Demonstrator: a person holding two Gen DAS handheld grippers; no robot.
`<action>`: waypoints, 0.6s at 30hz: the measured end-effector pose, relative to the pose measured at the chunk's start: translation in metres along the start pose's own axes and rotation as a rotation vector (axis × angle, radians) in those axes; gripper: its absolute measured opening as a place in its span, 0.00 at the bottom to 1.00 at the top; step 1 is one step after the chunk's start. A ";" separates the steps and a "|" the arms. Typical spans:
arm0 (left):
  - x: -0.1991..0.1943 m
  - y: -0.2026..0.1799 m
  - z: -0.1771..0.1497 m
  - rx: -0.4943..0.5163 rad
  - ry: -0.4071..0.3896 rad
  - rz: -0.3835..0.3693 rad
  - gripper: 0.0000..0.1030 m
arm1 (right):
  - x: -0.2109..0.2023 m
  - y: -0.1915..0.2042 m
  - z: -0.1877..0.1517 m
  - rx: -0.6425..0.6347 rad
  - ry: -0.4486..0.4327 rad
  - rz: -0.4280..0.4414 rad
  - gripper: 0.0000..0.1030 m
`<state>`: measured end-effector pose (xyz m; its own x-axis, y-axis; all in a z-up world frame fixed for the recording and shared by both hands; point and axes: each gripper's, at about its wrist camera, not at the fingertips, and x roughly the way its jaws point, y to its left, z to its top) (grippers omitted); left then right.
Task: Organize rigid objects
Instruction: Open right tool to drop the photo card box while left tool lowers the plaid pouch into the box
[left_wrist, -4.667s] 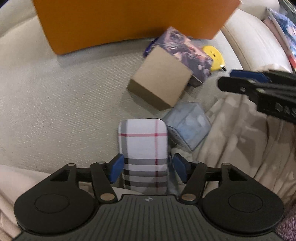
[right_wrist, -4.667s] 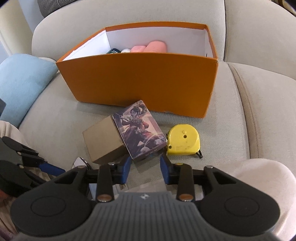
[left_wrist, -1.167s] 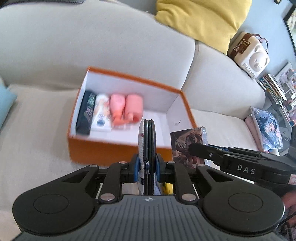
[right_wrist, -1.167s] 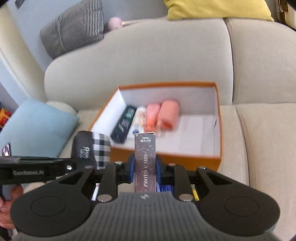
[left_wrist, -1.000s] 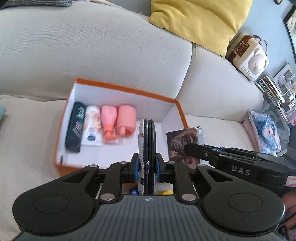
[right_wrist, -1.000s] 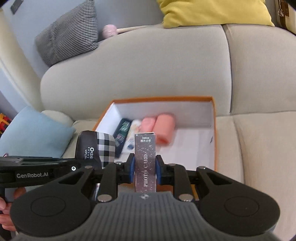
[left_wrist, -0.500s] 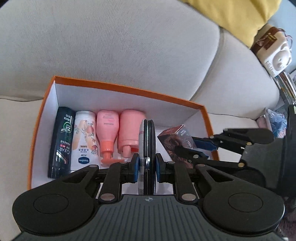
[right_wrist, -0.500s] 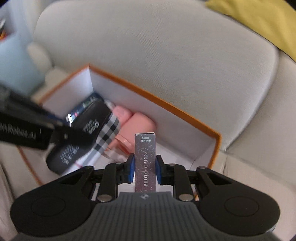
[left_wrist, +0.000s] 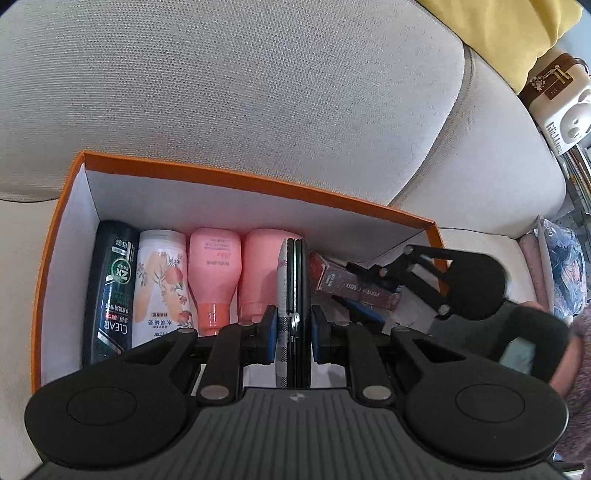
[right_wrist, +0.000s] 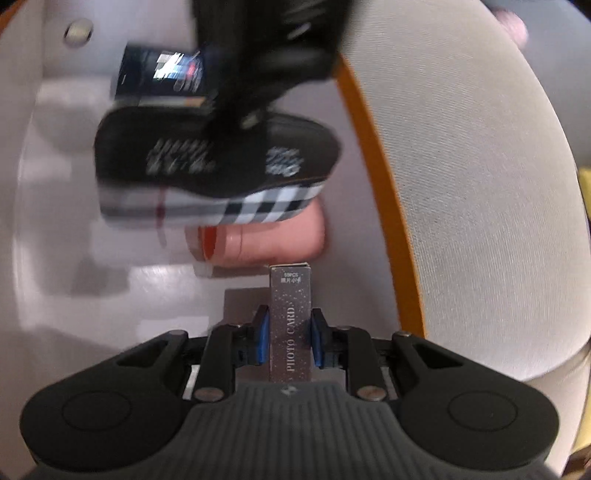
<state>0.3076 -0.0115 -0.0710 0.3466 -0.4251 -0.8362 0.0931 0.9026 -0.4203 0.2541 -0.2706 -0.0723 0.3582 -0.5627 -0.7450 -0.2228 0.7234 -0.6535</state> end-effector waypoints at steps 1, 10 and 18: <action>0.000 0.000 0.000 0.000 0.000 -0.001 0.19 | 0.003 0.003 -0.002 -0.019 0.000 -0.005 0.22; 0.003 -0.005 -0.002 0.007 0.012 0.006 0.19 | -0.001 0.007 -0.013 -0.076 0.050 -0.002 0.24; 0.002 -0.005 -0.005 0.019 0.023 0.016 0.19 | -0.002 -0.005 -0.012 0.075 0.135 0.023 0.27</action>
<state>0.3027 -0.0172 -0.0720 0.3266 -0.4121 -0.8506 0.1055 0.9102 -0.4005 0.2439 -0.2779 -0.0687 0.2271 -0.5911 -0.7739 -0.1590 0.7615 -0.6283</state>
